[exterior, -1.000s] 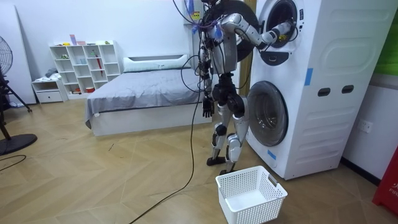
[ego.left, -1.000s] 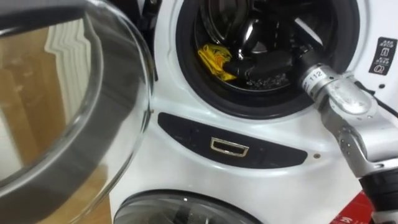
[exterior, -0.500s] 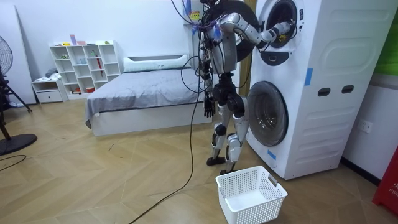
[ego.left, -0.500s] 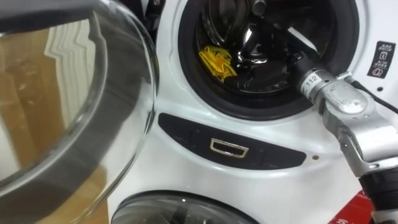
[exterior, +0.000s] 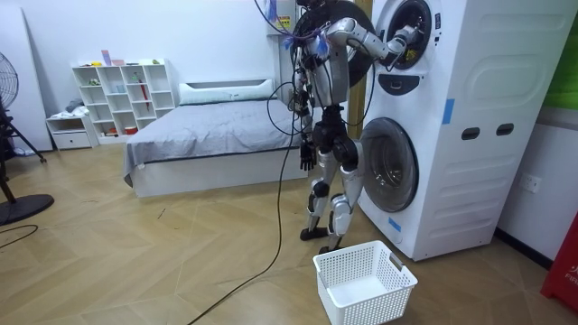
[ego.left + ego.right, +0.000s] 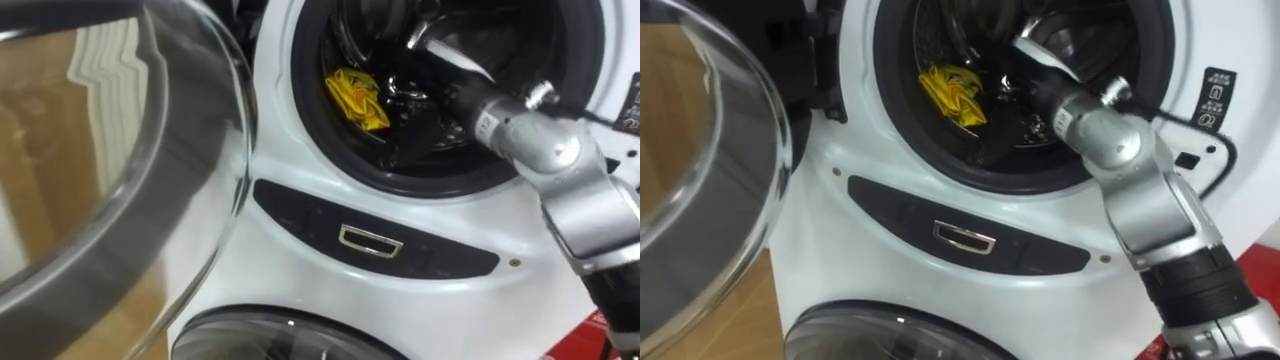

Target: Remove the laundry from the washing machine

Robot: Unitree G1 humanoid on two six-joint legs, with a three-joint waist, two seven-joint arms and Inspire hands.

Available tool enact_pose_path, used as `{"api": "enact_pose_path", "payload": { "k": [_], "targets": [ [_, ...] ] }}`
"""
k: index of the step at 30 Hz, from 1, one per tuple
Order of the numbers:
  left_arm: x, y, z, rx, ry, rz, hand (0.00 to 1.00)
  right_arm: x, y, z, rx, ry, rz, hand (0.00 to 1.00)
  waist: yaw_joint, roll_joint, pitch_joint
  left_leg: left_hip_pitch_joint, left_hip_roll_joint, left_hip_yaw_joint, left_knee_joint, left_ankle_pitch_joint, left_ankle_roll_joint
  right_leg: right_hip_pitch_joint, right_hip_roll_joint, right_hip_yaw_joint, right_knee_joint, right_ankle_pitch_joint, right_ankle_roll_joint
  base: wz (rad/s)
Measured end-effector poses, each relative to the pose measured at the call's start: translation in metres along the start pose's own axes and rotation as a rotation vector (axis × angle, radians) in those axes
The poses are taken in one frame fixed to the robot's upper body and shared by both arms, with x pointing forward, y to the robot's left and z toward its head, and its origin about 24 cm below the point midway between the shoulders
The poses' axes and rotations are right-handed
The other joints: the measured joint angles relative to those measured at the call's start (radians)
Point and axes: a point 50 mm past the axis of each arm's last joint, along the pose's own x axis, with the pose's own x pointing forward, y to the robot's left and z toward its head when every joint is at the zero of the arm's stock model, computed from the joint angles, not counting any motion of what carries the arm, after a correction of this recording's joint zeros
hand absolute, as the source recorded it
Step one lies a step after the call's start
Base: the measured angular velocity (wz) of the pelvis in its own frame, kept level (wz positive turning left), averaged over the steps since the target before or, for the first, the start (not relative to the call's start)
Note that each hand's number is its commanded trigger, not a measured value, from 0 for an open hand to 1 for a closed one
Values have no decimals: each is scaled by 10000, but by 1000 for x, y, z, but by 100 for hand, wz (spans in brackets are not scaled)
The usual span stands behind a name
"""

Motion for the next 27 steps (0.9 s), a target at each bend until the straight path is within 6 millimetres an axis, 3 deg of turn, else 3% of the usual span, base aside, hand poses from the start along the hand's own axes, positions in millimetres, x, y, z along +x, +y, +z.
{"api": "enact_pose_path", "payload": {
  "k": [5,7,10,21,22,23,24,27],
  "targets": [
    [0,1,9,76,-325,38,0,-3,3,34,-2455,-459,-6,0,194,-32,41,14,73,94,-68,-40,-56,-95,49,27,58,-170,-12,-5],
    [0,2,12,75,-390,64,0,-2,2,40,-2981,-310,82,0,272,-55,44,8,89,92,-97,-34,-65,-107,68,28,47,-174,-23,-2],
    [0,2,14,78,-447,112,0,-1,3,40,-3047,-154,133,0,344,-58,43,30,101,95,-133,-16,-92,-104,81,33,36,-120,-120,0],
    [-1,7,18,85,-615,473,0,-3,3,39,-3510,390,-6,0,531,-98,65,15,104,85,-139,-15,-101,-105,81,27,32,-142,-71,0],
    [-1,7,18,83,-615,522,0,-3,2,39,-3584,405,-4,9,531,-107,71,11,104,84,-139,-15,-101,-106,81,27,29,-141,-70,0],
    [-1,7,18,82,-616,555,0,-3,2,40,-3621,417,11,60,531,-108,71,7,104,85,-139,-16,-103,-106,81,26,26,-141,-70,0],
    [-1,7,18,76,-616,558,0,-3,2,40,-3625,429,21,100,531,-108,71,7,103,83,-139,-16,-103,-106,81,27,26,-141,-69,0],
    [-1,7,19,-28,-622,550,0,-4,3,40,-3555,531,157,100,527,-108,71,5,102,79,-142,-14,-102,-100,79,13,28,-131,-87,0]
  ]
}}
